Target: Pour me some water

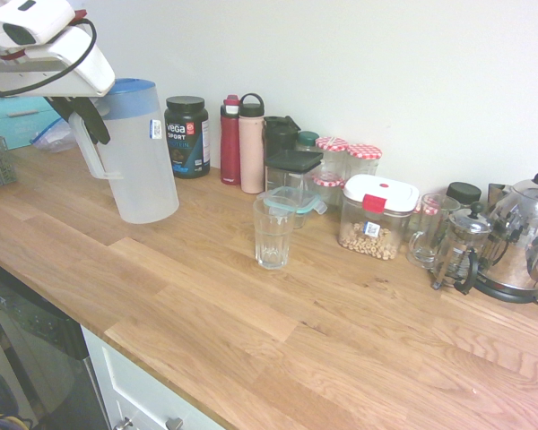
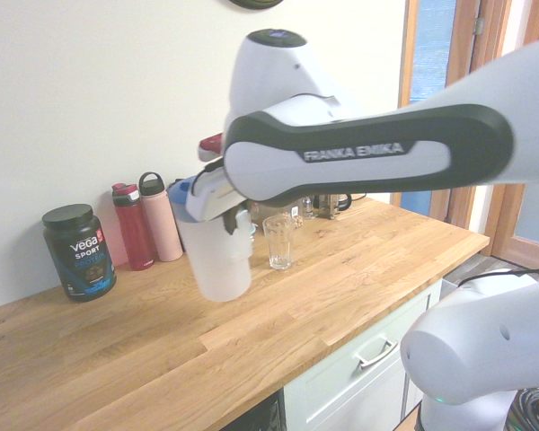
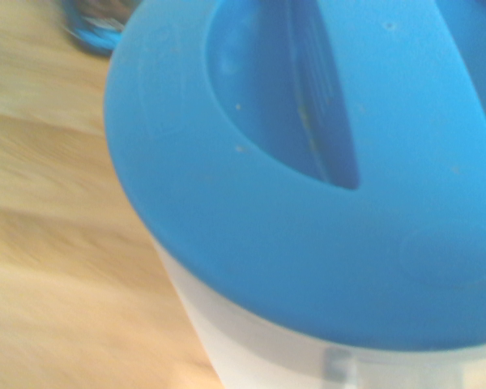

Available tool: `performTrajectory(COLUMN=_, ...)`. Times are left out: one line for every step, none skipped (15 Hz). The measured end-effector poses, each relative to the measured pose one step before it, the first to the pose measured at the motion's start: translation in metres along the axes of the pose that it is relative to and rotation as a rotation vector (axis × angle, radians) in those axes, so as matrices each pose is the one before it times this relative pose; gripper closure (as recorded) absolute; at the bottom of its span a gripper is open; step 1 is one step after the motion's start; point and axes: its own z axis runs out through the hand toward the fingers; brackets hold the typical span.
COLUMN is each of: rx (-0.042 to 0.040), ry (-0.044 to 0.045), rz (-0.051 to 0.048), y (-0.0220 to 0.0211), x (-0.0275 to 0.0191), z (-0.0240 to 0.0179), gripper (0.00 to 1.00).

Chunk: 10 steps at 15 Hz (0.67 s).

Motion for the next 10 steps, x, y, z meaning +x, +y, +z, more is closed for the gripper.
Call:
performTrajectory(rx=0.01901, ry=-0.01139, rz=-0.01134, y=-0.0176, x=0.00082, z=0.01603, gripper=1.0)
performTrajectory(rx=0.01026, ry=-0.00724, rz=0.00002, y=-0.01497, x=0.00286, z=0.01801, gripper=1.0)
performTrajectory(rx=0.0008, ry=-0.00741, rz=0.00731, y=-0.01304, x=0.00372, z=0.01966, gripper=1.0)
performTrajectory(rx=-0.00797, ry=-0.00195, rz=0.00756, y=-0.01224, x=0.00641, z=0.01987, gripper=1.0)
performTrajectory(rx=-0.00982, ry=0.00053, rz=0.00891, y=-0.01081, x=0.00492, z=0.01702, gripper=1.0)
performTrajectory(rx=-0.00921, ry=-0.00498, rz=0.01004, y=-0.00927, x=0.00268, z=0.01515, gripper=1.0)
performTrajectory(rx=-0.0075, ry=-0.00395, rz=0.01036, y=-0.00648, x=0.00165, z=0.01226, gripper=1.0)
performTrajectory(rx=-0.00869, ry=-0.00047, rz=0.01537, y=-0.00485, x=0.00001, z=0.00995, gripper=1.0)
performTrajectory(rx=-0.00728, ry=0.00333, rz=0.02217, y=-0.00404, x=0.00032, z=0.00563, gripper=1.0)
performTrajectory(rx=-0.00213, ry=0.00323, rz=0.02128, y=-0.00333, x=0.00068, z=0.0017, gripper=1.0)
